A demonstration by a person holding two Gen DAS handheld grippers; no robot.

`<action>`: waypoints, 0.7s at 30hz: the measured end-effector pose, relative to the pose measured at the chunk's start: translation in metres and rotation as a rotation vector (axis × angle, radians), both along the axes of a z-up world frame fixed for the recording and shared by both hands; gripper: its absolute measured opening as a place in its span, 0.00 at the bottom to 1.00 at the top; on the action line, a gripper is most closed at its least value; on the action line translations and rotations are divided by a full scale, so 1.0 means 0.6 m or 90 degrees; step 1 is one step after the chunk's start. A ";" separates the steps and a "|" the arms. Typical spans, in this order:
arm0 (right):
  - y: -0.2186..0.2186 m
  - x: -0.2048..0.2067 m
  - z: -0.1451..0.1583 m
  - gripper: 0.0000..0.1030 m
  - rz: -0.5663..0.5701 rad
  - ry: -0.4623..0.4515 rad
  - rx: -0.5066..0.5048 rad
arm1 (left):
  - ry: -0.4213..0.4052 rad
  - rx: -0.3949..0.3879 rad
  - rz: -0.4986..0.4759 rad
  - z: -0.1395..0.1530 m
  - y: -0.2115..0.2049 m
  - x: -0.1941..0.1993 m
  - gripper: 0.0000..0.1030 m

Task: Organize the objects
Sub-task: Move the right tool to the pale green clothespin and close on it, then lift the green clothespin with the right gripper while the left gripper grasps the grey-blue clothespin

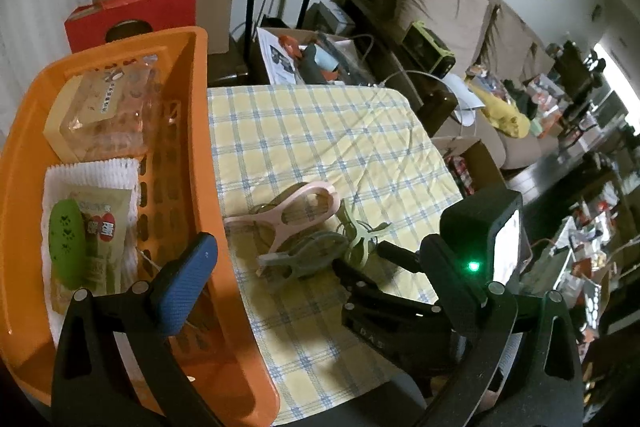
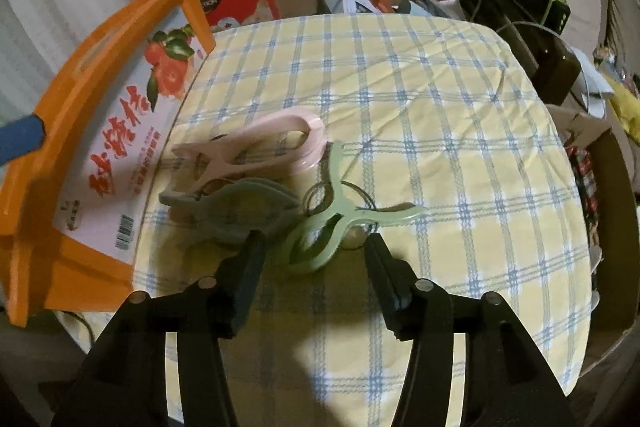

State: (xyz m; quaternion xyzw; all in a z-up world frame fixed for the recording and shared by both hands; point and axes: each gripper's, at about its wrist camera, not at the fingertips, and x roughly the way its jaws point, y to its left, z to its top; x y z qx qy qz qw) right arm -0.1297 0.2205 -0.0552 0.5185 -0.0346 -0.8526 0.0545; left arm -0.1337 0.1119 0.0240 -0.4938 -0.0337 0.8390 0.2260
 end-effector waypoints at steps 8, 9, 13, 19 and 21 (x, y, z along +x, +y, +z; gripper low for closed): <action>0.036 0.003 -0.002 0.24 -0.001 -0.003 0.018 | 0.001 -0.007 -0.015 0.005 0.007 -0.003 0.98; 0.040 0.004 -0.001 0.24 -0.004 -0.004 0.021 | 0.002 -0.011 -0.020 0.007 0.012 -0.003 0.98; 0.067 0.012 0.008 0.24 -0.017 0.002 0.023 | 0.007 -0.043 -0.051 0.010 0.035 -0.004 0.98; 0.109 0.026 0.029 0.24 -0.040 0.015 0.017 | 0.021 -0.139 -0.105 -0.002 0.085 0.003 0.97; 0.120 0.032 0.034 0.24 -0.047 0.019 0.013 | 0.031 -0.180 -0.132 -0.009 0.105 0.008 0.97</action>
